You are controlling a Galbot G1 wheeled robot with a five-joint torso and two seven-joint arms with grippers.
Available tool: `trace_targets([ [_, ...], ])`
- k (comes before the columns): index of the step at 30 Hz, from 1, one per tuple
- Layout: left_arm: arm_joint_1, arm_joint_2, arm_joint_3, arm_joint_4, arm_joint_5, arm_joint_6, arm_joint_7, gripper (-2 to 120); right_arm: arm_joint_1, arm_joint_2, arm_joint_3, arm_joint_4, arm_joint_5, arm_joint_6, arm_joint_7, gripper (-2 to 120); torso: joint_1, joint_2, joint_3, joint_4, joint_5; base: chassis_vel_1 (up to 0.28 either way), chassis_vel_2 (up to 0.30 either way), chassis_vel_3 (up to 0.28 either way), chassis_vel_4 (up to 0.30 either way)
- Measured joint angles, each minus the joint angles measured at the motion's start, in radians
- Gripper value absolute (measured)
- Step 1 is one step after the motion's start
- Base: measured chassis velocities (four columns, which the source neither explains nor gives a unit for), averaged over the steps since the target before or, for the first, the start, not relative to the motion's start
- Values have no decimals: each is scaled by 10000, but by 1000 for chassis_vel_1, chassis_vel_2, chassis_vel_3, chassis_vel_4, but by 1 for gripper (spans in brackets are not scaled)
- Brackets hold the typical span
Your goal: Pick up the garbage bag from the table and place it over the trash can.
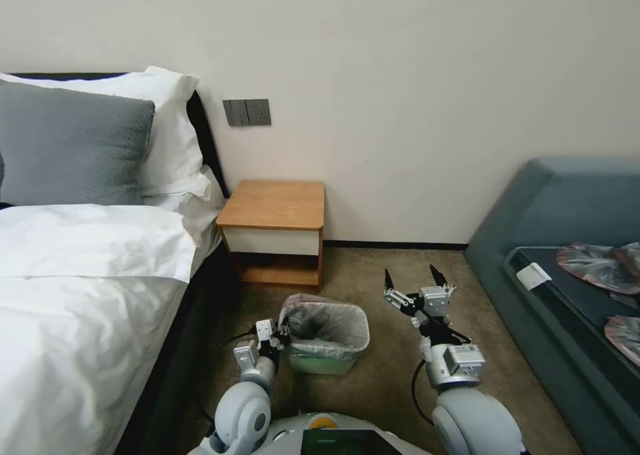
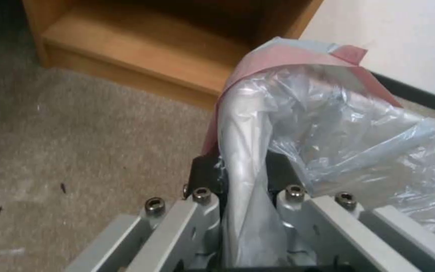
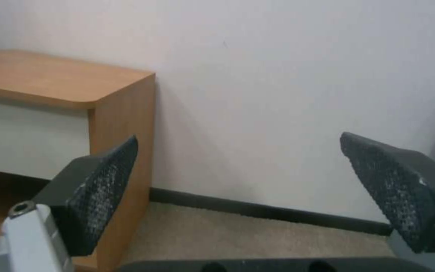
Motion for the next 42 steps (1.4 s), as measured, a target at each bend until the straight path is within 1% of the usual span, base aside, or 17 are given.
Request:
trace_targets([
  [8, -350, -69, -91, 235, -268, 549, -248, 7, -115, 150, -131, -35, -35, 46, 23, 100, 1, -1, 0, 0, 0, 0, 0, 0, 0],
  [18, -708, -148, -106, 595, -320, 677, -370, 9, -119, 136, -216, -62, -62, 89, 48, 100, 1, -1, 1, 0, 0, 0, 0, 0, 0],
  [20, -757, -151, -115, 657, -321, 677, -370, 19, -118, 75, -187, -59, -23, 80, 64, 100, 1, -1, 1, -1, 0, 0, 0, 0, 0],
  [21, -757, -151, -115, 657, -321, 677, -370, 19, -118, 75, -187, -59, -23, 80, 64, 100, 1, -1, 1, -1, 0, 0, 0, 0, 0],
  [23, -770, -149, -129, 692, -323, 675, -361, 31, -100, 10, -124, -52, 48, 59, 91, 100, 1, -1, 1, 0, 0, 0, 0, 0, 0],
  [25, -771, -149, -133, 702, -322, 671, -344, 34, -89, -7, -110, -50, 71, 50, 100, 100, 1, -1, 0, 0, 0, 0, 0, 0, 0],
  [28, -743, -149, -144, 715, -245, 596, -199, 50, -77, -23, -95, -50, 104, 37, 134, 100, 1, -1, 1, 0, 0, 0, 0, 0, 0],
  [29, -743, -149, -144, 715, -245, 596, -199, 50, -77, -23, -95, -50, 104, 37, 134, 100, 1, -1, 1, 0, 0, 0, 0, 0, 0],
  [31, -719, -144, -151, 715, -154, 504, -124, 57, -77, -23, -100, -47, 115, 34, 141, 100, 1, -1, 1, -1, 0, 0, 0, 0, 0],
  [32, -701, -135, -161, 714, -103, 465, -100, 65, -76, -24, -105, -39, 126, 30, 145, 100, 1, -2, 1, 0, 0, 0, 0, 0, 0],
  [34, -687, -130, -176, 703, -87, 453, -94, 68, -75, -31, -104, -34, 132, 28, 147, 100, 1, -1, 1, 0, 0, 0, 0, 0, 0],
  [36, -655, -120, -222, 651, -66, 440, -97, 79, -74, -63, -98, -19, 169, 18, 160, 100, 1, -1, 1, -1, 0, 0, 0, 0, 0],
  [37, -655, -120, -222, 651, -66, 440, -97, 79, -74, -63, -98, -19, 169, 18, 160, 100, 1, -1, 1, -1, 0, 0, 0, 0, 0],
  [39, -615, -114, -268, 586, -61, 439, -109, 87, -73, -107, -85, 8, 222, 4, 172, 100, 1, -1, 1, 0, 0, 0, 0, 0, 0],
  [40, -615, -114, -268, 586, -61, 439, -109, 87, -73, -107, -85, 8, 222, 4, 172, 100, 1, -1, 1, 0, 0, 0, 0, 0, 0],
  [41, -603, -113, -285, 558, -59, 438, -111, 94, -73, -117, -83, 13, 241, 0, 177, 100, 1, -1, 1, 0, 0, 0, 0, 0, 0],
  [42, -592, -111, -300, 528, -52, 436, -108, 97, -72, -127, -82, 16, 260, -5, 185, 100, 1, -1, 1, 0, -1, 0, 0, 0, 0],
])
